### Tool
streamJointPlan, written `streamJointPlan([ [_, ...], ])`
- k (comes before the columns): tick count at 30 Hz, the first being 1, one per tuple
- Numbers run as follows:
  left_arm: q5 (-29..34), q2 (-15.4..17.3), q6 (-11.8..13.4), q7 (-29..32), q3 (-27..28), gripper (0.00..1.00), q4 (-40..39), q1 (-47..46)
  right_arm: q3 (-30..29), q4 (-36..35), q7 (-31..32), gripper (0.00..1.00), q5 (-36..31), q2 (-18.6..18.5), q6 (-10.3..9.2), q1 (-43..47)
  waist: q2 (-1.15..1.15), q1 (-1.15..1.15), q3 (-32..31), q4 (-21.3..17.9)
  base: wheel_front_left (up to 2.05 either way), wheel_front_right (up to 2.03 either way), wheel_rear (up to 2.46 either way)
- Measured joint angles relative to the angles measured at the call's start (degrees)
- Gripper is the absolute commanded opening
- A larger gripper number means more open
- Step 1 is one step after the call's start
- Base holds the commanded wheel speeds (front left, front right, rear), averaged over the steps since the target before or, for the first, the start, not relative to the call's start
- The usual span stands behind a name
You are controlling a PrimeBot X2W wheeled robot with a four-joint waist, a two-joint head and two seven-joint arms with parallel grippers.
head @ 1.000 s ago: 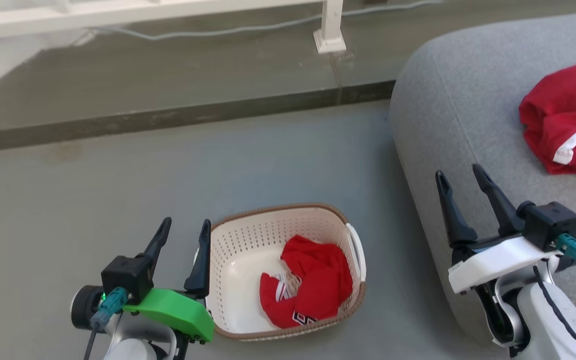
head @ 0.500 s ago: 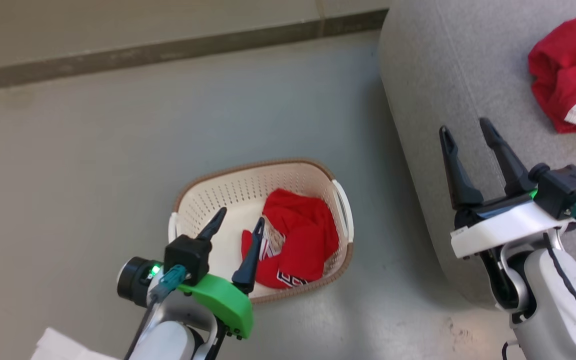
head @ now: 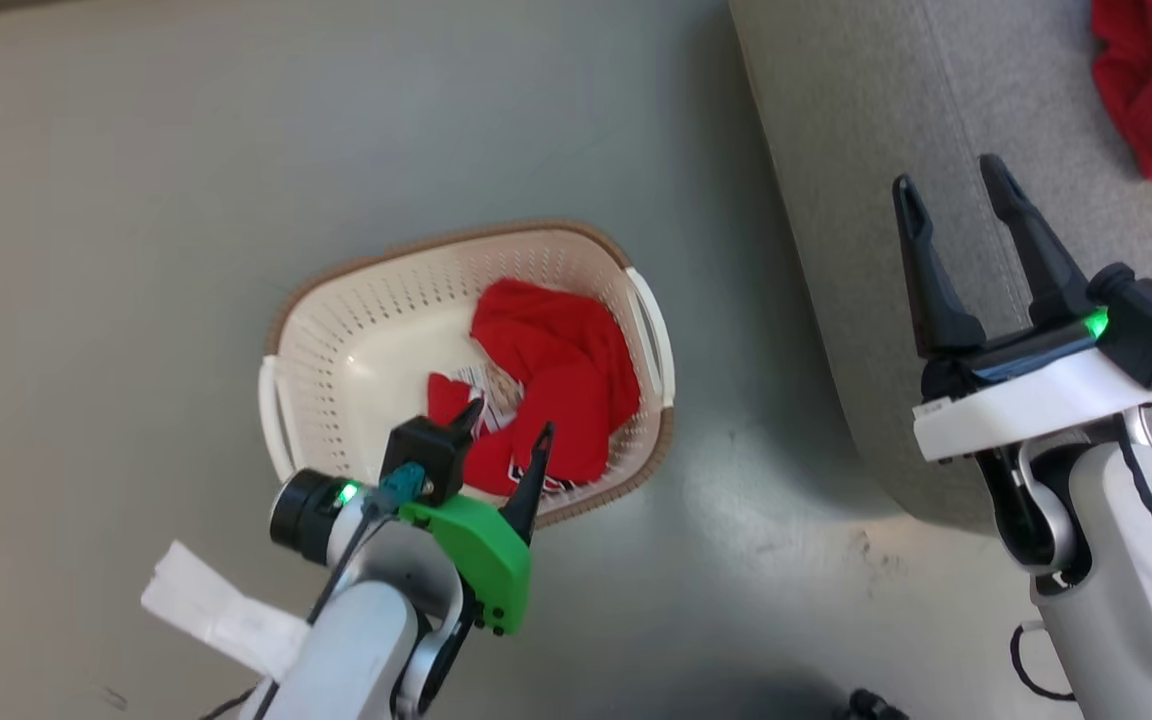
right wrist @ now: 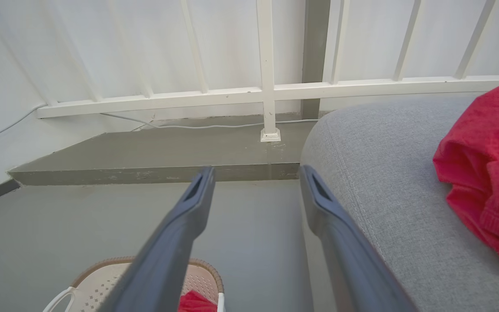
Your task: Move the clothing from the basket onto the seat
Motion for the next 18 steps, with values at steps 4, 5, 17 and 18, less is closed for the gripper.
streamJointPlan([
  [4,-0.22,-0.3,-0.58,1.33,-0.11,1.0,2.16,-2.48,-0.04,-0.65,-0.03,1.0,0.09,0.68,0.0,-0.85,0.0,0.0,2.4,-0.88,0.0,0.0,0.0],
  [5,-0.21,-0.31,-0.71,1.78,-0.21,1.0,2.97,-3.52,-0.02,-0.78,-0.09,1.0,0.1,0.93,0.0,-1.29,0.0,0.0,3.22,-1.19,0.0,0.0,0.0],
  [17,0.38,-0.36,-2.53,6.64,-0.13,1.0,12.29,-14.32,1.02,-2.58,-2.1,1.0,0.33,3.03,0.63,-6.43,0.0,0.0,12.89,-5.06,0.0,0.0,0.0],
  [18,0.4,-0.31,-2.56,7.12,0.02,1.0,13.05,-15.06,1.15,-2.57,-2.23,1.0,0.35,3.24,0.69,-6.69,0.0,0.0,13.68,-5.41,0.0,0.0,0.0],
])
